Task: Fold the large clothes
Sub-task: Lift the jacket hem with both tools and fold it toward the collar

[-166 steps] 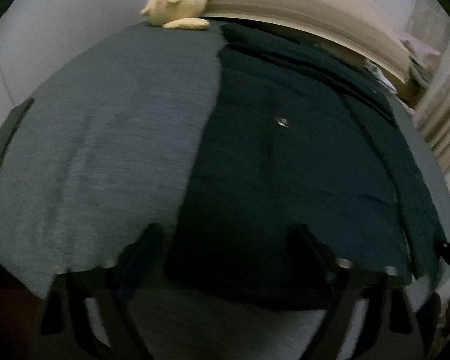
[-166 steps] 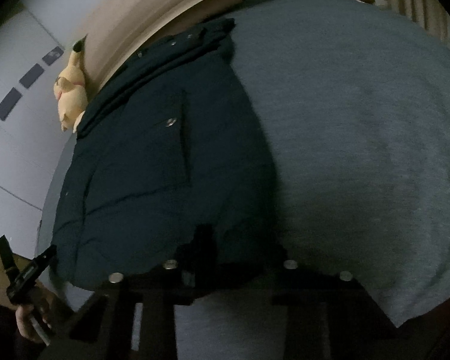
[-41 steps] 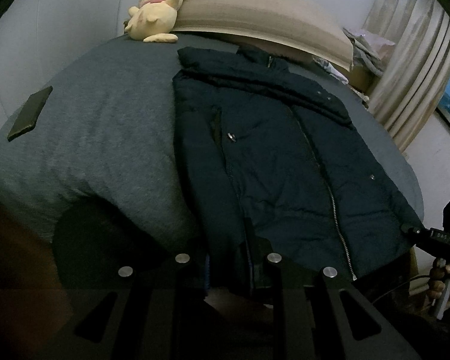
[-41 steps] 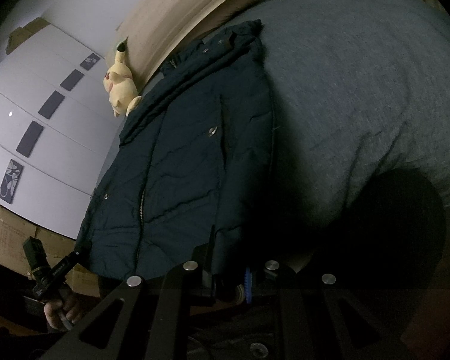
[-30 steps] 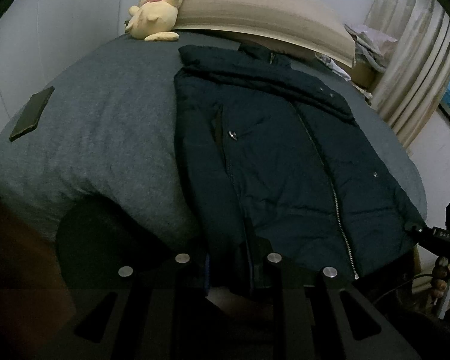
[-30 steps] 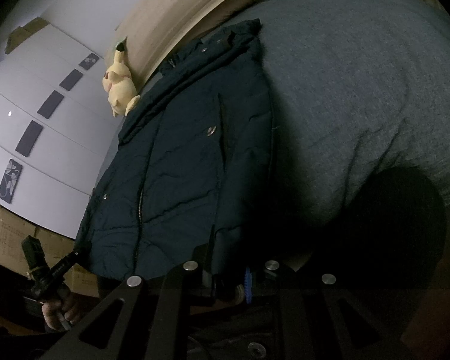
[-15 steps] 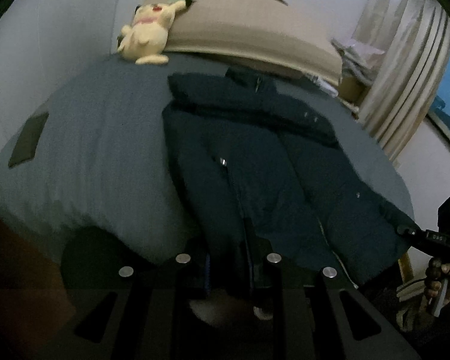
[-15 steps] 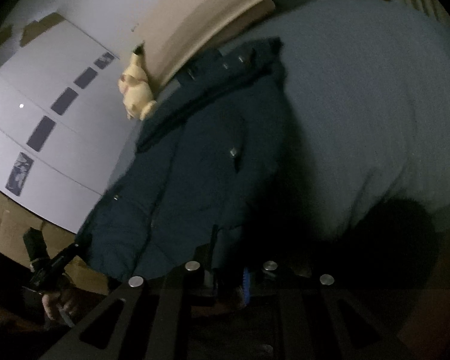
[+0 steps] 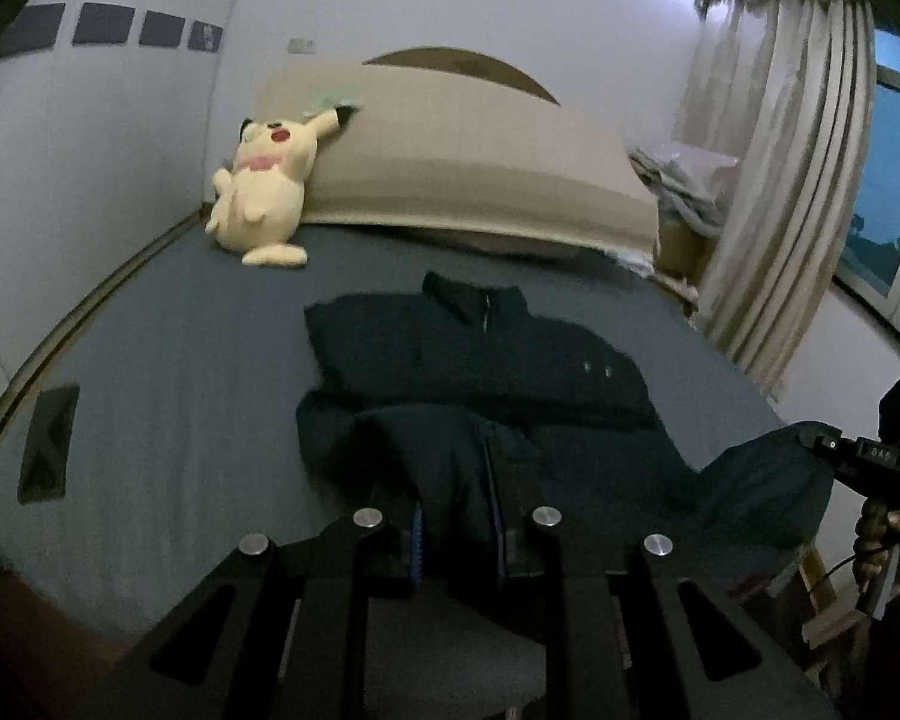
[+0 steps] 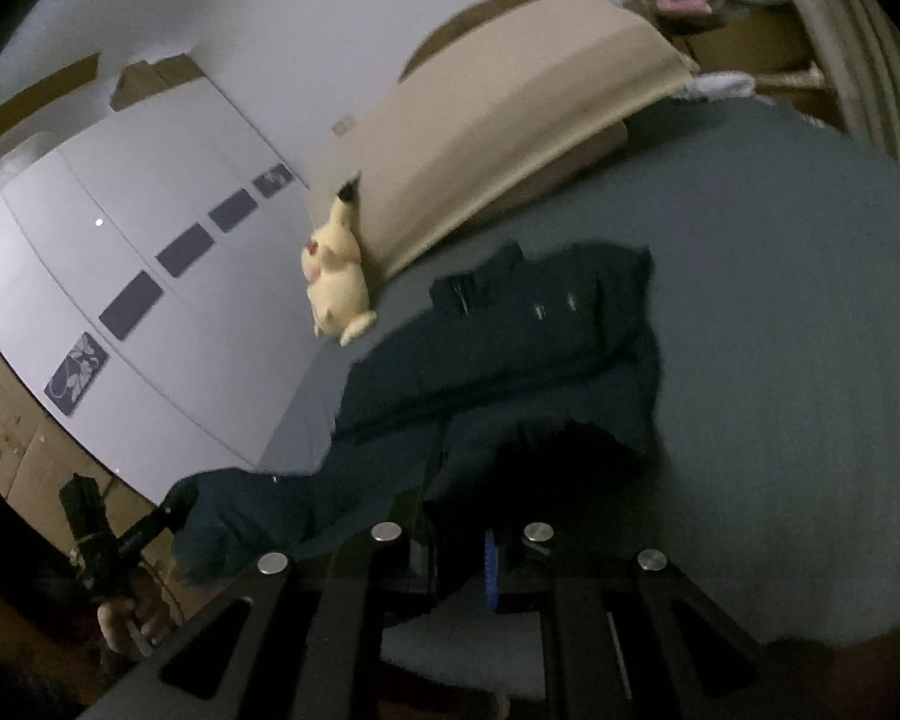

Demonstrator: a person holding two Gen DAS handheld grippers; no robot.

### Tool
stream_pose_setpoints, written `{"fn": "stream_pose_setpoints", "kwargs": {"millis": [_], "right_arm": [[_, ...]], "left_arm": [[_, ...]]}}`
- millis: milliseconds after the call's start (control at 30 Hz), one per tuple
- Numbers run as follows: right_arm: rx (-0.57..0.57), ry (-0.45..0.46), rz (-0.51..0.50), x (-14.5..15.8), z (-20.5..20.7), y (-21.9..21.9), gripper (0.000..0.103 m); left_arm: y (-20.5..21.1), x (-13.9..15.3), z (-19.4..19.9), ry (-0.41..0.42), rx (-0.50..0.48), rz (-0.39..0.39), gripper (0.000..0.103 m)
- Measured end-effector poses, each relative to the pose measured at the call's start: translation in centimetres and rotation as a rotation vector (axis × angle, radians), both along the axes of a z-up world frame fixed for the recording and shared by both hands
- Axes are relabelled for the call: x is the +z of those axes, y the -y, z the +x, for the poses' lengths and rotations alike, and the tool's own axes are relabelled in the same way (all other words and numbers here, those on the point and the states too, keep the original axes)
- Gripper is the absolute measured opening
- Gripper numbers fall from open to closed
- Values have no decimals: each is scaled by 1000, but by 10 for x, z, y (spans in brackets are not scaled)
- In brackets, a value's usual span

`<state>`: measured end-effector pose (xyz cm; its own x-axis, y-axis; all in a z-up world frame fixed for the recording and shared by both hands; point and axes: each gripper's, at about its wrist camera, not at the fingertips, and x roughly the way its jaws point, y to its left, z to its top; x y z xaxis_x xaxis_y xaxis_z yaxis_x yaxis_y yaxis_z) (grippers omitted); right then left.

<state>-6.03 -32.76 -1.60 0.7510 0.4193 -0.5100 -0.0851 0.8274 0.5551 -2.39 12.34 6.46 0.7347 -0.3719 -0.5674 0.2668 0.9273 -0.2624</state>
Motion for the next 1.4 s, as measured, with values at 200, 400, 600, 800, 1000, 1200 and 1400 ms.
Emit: {"fn": "stream_pose_setpoints", "kwargs": {"millis": [200, 400, 600, 800, 1000, 1200, 1400], "right_arm": [[-7, 41, -14, 23, 47, -1, 10], [-42, 55, -8, 31, 92, 4, 10], [-73, 53, -7, 33, 131, 11, 10], [-92, 35, -4, 29, 172, 17, 10], [-118, 7, -27, 27, 221, 21, 10], [-119, -36, -63, 17, 272, 14, 10], [-128, -81, -93, -1, 313, 10, 10]], "left_arm": [[6, 10, 33, 29, 27, -6, 17], [14, 18, 72, 37, 52, -13, 17], [25, 22, 104, 51, 74, 10, 17], [34, 18, 140, 34, 95, 29, 17], [35, 9, 186, 5, 140, 51, 17], [38, -14, 238, -59, 163, 71, 16], [33, -42, 276, -122, 175, 71, 16]]}}
